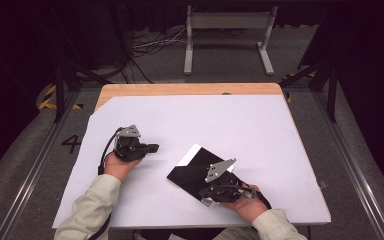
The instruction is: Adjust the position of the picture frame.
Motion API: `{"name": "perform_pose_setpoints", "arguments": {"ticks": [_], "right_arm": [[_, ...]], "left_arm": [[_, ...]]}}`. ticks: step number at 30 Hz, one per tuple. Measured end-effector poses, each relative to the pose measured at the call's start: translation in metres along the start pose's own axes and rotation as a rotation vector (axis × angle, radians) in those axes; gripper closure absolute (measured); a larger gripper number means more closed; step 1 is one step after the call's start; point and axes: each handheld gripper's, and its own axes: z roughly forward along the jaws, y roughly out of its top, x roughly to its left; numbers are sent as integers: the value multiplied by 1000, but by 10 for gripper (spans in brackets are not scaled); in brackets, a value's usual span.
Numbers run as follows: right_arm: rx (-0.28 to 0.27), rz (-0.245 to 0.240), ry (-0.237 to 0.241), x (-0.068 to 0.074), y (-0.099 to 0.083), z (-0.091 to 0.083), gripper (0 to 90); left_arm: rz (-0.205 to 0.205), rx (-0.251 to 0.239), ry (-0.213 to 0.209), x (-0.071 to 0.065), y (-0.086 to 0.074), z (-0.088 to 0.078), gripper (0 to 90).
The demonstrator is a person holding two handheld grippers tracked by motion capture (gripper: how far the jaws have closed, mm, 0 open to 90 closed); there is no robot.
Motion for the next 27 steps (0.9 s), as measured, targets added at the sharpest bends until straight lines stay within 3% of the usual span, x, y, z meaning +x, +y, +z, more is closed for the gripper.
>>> {"name": "perform_pose_setpoints", "arguments": {"ticks": [6,20,23,27], "right_arm": [[4,6,40,12,-8,4,900],[39,-20,29,18,-13,5,900],[52,-34,-10,16,-13,3,900],[50,-7,-43,5,-16,-1,900]], "left_arm": [[3,4,0,0,0,1,899],[9,8,1,0,0,1,898],[6,6,1,0,0,1,898],[6,6,2,-1,0,1,898]]}}
